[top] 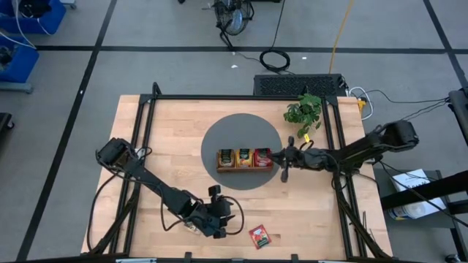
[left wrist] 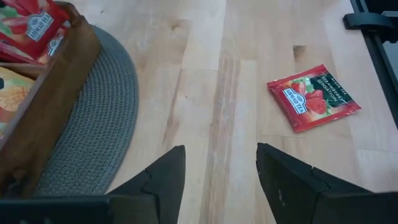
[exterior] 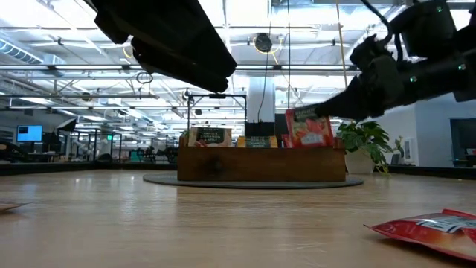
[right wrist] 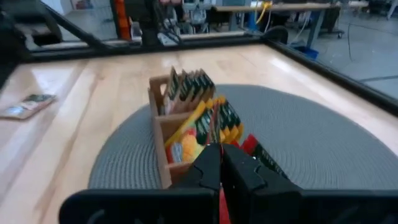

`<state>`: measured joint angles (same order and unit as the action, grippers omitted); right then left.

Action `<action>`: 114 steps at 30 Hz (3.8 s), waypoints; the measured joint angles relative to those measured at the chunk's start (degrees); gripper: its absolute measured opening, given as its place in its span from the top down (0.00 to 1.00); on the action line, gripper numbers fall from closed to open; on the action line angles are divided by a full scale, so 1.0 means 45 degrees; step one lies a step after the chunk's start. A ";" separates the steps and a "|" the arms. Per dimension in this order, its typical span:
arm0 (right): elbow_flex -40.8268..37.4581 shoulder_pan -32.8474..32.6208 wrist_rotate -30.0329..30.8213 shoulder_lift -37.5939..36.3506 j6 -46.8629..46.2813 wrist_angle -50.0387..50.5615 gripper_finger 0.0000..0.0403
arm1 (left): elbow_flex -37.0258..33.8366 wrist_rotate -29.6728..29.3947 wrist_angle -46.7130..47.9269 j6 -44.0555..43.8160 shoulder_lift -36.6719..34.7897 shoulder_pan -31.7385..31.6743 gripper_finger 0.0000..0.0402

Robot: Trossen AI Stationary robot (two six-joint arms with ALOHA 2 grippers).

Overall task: Pick & Place Tea
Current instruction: Put the strawberry tea sachet into the right compartment of the wooden organizer, then put the cinnamon tea sachet into the left compartment of the wooden organizer

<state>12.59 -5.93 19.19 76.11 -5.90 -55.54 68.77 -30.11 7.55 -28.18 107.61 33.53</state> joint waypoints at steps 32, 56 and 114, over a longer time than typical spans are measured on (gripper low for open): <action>0.0008 -0.0317 0.0050 0.2197 0.0666 -0.2906 0.58 | -0.0010 -0.1019 0.0273 -0.0517 0.0005 0.0896 0.50; 0.3529 -0.7457 0.0372 0.3822 0.2215 0.1178 0.68 | 0.0003 -0.0533 0.2463 -0.6446 0.1207 0.3292 0.50; 0.7624 -0.4337 -0.3960 0.7239 0.2127 0.2212 0.98 | 0.0569 0.3311 0.8515 -1.4915 0.1086 0.4044 0.98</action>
<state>46.89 -25.45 1.37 108.68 3.67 -45.58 71.33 -15.21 45.86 -95.29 112.50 51.73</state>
